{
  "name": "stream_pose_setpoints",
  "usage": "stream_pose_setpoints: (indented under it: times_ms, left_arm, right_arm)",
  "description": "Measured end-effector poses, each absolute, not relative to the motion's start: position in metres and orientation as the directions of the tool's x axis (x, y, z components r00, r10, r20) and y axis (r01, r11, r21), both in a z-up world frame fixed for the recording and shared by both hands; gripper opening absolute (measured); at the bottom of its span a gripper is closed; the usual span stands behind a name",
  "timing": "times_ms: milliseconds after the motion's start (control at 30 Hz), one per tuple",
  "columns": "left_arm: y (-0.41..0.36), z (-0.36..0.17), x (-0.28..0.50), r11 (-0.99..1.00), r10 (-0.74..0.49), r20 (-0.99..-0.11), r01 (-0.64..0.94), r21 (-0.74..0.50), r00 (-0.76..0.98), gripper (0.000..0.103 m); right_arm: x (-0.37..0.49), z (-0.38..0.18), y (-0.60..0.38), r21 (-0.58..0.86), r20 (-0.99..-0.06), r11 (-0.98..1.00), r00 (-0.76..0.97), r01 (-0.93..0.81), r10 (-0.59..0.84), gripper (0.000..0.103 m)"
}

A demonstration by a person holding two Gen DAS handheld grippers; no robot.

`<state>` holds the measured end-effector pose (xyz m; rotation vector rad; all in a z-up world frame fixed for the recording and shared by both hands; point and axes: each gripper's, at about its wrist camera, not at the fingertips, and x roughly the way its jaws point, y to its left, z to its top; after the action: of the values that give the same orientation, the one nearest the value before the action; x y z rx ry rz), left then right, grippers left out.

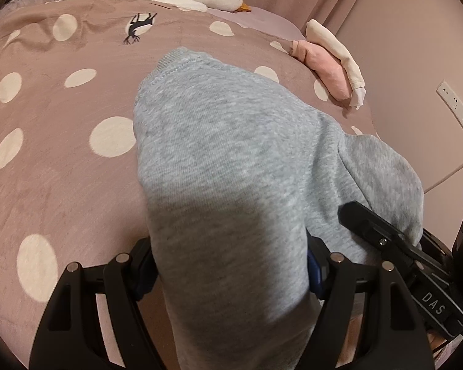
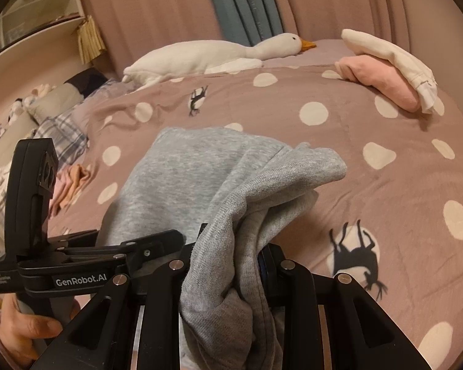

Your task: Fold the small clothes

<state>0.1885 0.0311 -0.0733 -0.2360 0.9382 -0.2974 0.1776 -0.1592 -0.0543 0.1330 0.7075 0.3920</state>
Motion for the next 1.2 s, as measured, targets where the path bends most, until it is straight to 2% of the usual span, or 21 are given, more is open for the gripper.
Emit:
stream_pose_setpoints:
  times_ms: [667, 1200]
  left_arm:
    - [0.053, -0.074, 0.165, 0.937, -0.337, -0.754, 0.123, -0.327, 0.564, 0.075]
    - [0.029, -0.085, 0.194, 0.927, -0.369, -0.756, 0.16, -0.338, 0.541, 0.075]
  right_arm:
    - [0.158, -0.056, -0.134, 0.258, -0.61, 0.908, 0.673, -0.33, 0.418, 0.028]
    - [0.17, -0.06, -0.144, 0.223, -0.622, 0.933, 0.696, -0.282, 0.359, 0.028]
